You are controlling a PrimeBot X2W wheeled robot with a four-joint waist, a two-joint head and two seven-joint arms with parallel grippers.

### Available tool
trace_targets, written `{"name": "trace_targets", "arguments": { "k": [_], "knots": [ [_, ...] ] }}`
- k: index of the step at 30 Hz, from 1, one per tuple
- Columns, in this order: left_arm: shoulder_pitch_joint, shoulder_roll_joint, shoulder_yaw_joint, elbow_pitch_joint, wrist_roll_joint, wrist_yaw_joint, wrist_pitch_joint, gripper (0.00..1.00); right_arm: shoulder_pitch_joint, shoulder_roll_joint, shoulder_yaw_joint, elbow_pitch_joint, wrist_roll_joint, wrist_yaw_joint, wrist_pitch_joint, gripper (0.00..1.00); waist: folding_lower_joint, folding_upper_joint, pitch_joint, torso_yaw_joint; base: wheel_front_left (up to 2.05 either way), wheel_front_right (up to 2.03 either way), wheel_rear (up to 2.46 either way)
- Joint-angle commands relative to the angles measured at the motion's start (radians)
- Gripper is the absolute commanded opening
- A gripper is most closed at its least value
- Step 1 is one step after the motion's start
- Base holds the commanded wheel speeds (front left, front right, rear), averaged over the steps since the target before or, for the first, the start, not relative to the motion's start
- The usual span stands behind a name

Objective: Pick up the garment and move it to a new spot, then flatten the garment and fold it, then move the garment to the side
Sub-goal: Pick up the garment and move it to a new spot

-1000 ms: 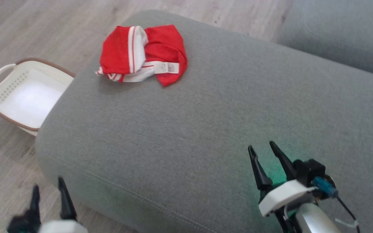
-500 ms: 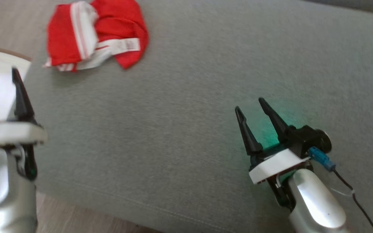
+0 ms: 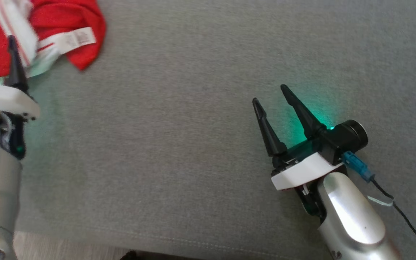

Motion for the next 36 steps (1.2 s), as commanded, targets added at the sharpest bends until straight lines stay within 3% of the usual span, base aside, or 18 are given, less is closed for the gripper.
{"name": "trace_targets", "arguments": {
  "k": [1,6,16,17,20,26,36],
  "knots": [
    [-0.042,0.078,0.010,0.004,-0.014,0.002,0.009,1.00,-0.022,0.014,0.029,-0.042,0.002,0.004,-0.009,1.00,-0.0002,0.0000,0.030,-0.031,0.00,0.00,0.00],
    [-0.094,0.110,-0.015,0.102,-0.051,0.002,0.042,1.00,-0.039,0.014,0.038,-0.059,-0.003,0.004,-0.009,1.00,-0.0002,0.0000,0.057,-0.065,0.00,0.00,0.00],
    [-0.156,0.121,-0.032,0.269,-0.074,0.006,0.133,0.97,-0.053,0.014,0.025,-0.068,-0.009,0.004,-0.007,1.00,-0.0002,0.0000,0.090,-0.101,0.00,0.00,0.00],
    [-0.159,0.121,-0.036,0.277,-0.072,0.008,0.135,0.00,-0.055,0.014,0.024,-0.067,-0.007,0.004,-0.007,1.00,-0.0002,0.0000,0.090,-0.103,0.00,0.00,0.00],
    [-0.168,0.123,-0.047,0.284,-0.068,0.006,0.116,0.00,-0.060,0.014,0.020,-0.063,0.001,0.004,-0.008,1.00,-0.0002,0.0000,0.083,-0.111,0.00,0.00,0.00],
    [-0.212,0.131,-0.096,0.203,-0.035,0.003,-0.019,0.00,-0.059,0.014,0.003,-0.049,0.022,0.004,-0.010,1.00,-0.0002,0.0000,0.047,-0.125,0.00,0.00,0.00],
    [-0.224,0.076,-0.263,-0.157,-0.096,0.002,-0.071,0.00,-0.004,0.014,-0.036,-0.049,0.087,0.004,-0.011,1.00,-0.0002,0.0000,-0.081,-0.197,0.00,0.00,0.00]
  ]
}}
